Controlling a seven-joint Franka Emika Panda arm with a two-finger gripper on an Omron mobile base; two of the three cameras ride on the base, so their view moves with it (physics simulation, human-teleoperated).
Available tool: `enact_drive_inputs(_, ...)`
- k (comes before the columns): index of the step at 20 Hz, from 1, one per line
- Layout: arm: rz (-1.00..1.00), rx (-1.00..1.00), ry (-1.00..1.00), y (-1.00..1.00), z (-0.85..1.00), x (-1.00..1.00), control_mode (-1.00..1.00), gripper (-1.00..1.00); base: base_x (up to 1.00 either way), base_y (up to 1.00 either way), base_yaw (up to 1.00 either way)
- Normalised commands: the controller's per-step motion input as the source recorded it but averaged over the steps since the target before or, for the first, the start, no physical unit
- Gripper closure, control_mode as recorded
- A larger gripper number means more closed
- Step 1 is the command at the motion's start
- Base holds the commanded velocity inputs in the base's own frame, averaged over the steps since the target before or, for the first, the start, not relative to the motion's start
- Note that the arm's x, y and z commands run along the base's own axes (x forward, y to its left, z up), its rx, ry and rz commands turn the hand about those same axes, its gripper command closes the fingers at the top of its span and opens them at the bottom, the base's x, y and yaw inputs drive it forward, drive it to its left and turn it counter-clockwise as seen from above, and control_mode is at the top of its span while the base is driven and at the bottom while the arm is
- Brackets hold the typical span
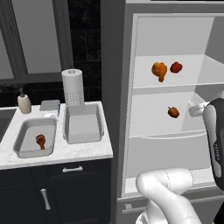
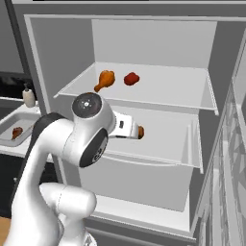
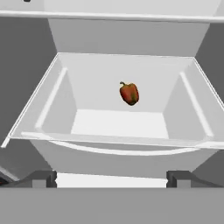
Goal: Place one bell pepper and one chicken drumstick in each tupperware on the nearby counter, to pack two identical lunches.
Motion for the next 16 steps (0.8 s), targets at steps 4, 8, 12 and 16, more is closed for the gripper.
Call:
enact_drive_inputs(4, -0.06, -0.01, 0.0, -0.28, -0.31, 0.56, -1.0, -1.0, 0.0, 0.0, 0.0)
enact_drive_inputs(8, -0.06, 0.0, 0.0, -0.09, -0.37, 0.53, -1.0, -1.0, 0.0, 0.0, 0.0)
enact_drive_inputs(12, -0.06, 0.0, 0.0, 0.0, -0.54, 0.5, -1.0, -1.0, 0.0, 0.0, 0.0)
enact_drive_inputs(16, -0.05, 0.0, 0.0, 0.0, -0.31, 0.61, -1.0, -1.0, 0.0, 0.0, 0.0)
